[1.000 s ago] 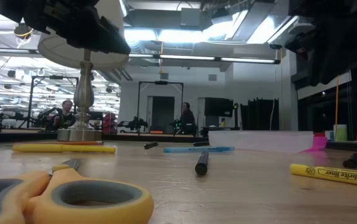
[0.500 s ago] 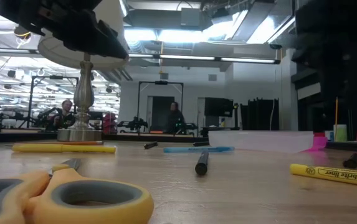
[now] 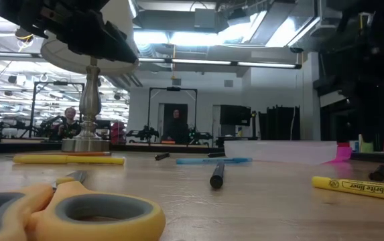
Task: Pick & place school supplies into a supply box
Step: Put the black pen into the pink supply box
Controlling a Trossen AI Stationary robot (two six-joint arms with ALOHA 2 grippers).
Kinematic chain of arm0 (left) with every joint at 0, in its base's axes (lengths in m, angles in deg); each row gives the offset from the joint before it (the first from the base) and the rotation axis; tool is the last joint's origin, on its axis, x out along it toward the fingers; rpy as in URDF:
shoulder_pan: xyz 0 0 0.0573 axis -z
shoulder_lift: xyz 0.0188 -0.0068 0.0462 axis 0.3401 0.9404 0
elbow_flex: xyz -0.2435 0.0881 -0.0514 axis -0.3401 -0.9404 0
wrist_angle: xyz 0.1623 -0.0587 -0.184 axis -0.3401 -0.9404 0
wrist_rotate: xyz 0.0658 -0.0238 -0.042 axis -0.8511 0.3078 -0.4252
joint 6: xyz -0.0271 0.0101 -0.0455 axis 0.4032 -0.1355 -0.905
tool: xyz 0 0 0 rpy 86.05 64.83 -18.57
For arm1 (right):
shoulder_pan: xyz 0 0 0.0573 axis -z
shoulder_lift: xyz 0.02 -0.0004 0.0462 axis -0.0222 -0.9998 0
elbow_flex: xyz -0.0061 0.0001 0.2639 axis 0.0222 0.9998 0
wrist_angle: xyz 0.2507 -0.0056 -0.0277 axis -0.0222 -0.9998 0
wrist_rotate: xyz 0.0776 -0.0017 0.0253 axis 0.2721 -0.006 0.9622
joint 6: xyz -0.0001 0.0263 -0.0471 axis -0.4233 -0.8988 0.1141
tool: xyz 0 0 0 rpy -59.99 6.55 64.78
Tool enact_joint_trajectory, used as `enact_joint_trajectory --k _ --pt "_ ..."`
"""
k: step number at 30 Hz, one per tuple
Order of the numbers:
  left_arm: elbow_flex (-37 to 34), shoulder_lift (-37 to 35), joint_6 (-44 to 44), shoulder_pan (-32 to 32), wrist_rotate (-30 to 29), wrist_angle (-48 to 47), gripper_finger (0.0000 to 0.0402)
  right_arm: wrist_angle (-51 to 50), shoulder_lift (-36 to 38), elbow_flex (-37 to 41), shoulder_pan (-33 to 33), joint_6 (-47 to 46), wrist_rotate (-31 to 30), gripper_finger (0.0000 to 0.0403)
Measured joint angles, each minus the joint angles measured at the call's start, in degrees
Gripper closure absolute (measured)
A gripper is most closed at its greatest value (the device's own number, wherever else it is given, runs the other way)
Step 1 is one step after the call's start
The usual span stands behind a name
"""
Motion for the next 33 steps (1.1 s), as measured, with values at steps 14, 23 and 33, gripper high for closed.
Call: enact_joint_trajectory --k 14,23,33 --pt "0.0 0.0 0.0 0.0 0.0 0.0 0.0398 3.3 -8.3 0.0 0.0 7.5 0.0 0.0253" --pt "0.0 0.0 0.0 0.0 0.0 0.0 0.0398 4.3 -8.7 -0.1 0.0 10.5 0.5 0.0253" --pt "0.0 0.0 0.0 0.0 0.0 0.0 0.0398 5.4 -8.8 0.0 2.9 12.2 6.2 0.0256"
